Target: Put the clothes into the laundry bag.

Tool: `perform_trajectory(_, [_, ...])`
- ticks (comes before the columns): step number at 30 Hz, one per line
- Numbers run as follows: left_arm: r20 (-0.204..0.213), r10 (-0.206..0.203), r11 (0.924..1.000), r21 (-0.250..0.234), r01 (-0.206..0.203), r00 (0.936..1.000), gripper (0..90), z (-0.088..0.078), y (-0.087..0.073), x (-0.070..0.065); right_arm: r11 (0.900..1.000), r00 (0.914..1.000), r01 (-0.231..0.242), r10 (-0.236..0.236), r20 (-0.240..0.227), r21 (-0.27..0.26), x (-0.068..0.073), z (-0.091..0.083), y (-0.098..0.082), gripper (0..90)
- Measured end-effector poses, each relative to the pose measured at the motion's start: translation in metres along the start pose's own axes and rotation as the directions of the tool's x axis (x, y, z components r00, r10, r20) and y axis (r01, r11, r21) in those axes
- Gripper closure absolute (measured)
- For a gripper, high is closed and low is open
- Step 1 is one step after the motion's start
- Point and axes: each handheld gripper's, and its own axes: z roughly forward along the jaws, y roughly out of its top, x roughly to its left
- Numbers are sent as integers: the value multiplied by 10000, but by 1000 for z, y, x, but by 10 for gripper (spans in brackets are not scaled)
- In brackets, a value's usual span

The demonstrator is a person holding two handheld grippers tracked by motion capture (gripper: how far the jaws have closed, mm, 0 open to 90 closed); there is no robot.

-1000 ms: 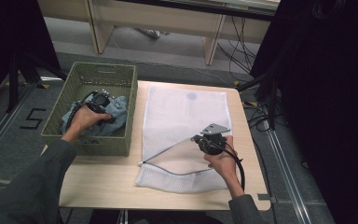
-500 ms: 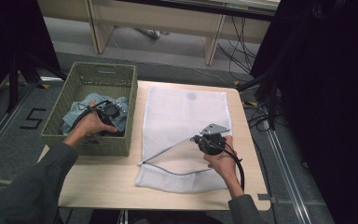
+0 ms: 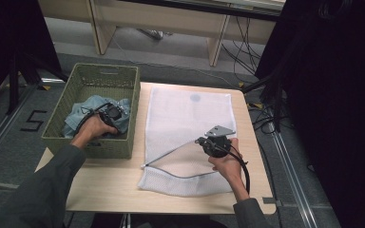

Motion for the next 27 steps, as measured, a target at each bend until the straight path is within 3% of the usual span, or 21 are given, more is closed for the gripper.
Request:
perform_trajectory(1, [-50,-154,9998,-100,154,9999,643,-1,-3,4,10000,10000,-13,13,24,-27,0,0,0,883])
perform_trajectory(4, [46,-335,9990,-293,337,9994,660,-2,-7,9,10000,10000,-68,68,-19,62,0,0,0,886])
perform_trajectory(8, [-135,-466,9970,-627,457,9988,703,-6,-5,9,10000,10000,5,-5,45,-32,-1,0,0,898])
perform_trajectory(11, [-3,-821,9863,-1438,812,9966,723,-17,-6,15,9999,9999,-76,77,120,-100,0,0,0,900])
perform_trajectory(12, [115,-1309,9722,-1941,1307,9913,733,-22,-8,15,9999,9998,-169,169,107,-11,0,-2,1,900])
perform_trajectory(14, [297,-1523,9619,-2252,1550,9879,734,-28,-12,21,9995,9995,-304,303,62,82,1,-2,2,900])
perform_trajectory(15, [426,-1716,9503,-2561,1768,9842,738,-31,-15,24,9997,9997,-236,235,81,31,2,-3,2,900])
perform_trajectory(17, [904,-2302,9033,-3507,2473,9689,741,-39,-20,28,9999,9998,-65,67,186,-114,1,-2,2,900])
perform_trajectory(18, [1128,-2383,8905,-3710,2634,9646,746,-43,-22,29,9998,9998,-24,29,217,-215,0,-2,2,900])
perform_trajectory(19, [1464,-2466,8833,-3728,2843,9580,750,-51,-23,32,9997,9997,-37,42,230,-234,0,-2,2,900])
perform_trajectory(20, [1475,-2480,8747,-3907,2868,9575,755,-57,-25,34,9997,9997,-42,49,259,-247,0,-2,3,900])
perform_trajectory(21, [1688,-2545,8599,-4109,3027,9522,761,-65,-26,38,9996,9996,-74,80,256,-260,0,-2,3,900])
perform_trajectory(22, [1751,-2557,8530,-4219,3071,9508,777,-69,-28,40,9998,9997,-28,32,230,-180,0,-4,3,900])
perform_trajectory(23, [1611,-2458,8534,-4317,2922,9558,777,-76,-30,43,9998,9997,-28,32,230,-180,0,-4,3,900])
perform_trajectory(25, [1682,-2452,8452,-4452,2955,9548,780,-85,-33,47,9995,9996,-70,78,283,-310,0,-4,3,900])
perform_trajectory(27, [2059,-2744,8132,-4717,3409,9393,782,-93,-36,49,9993,9995,-167,176,253,-346,0,-5,4,900])
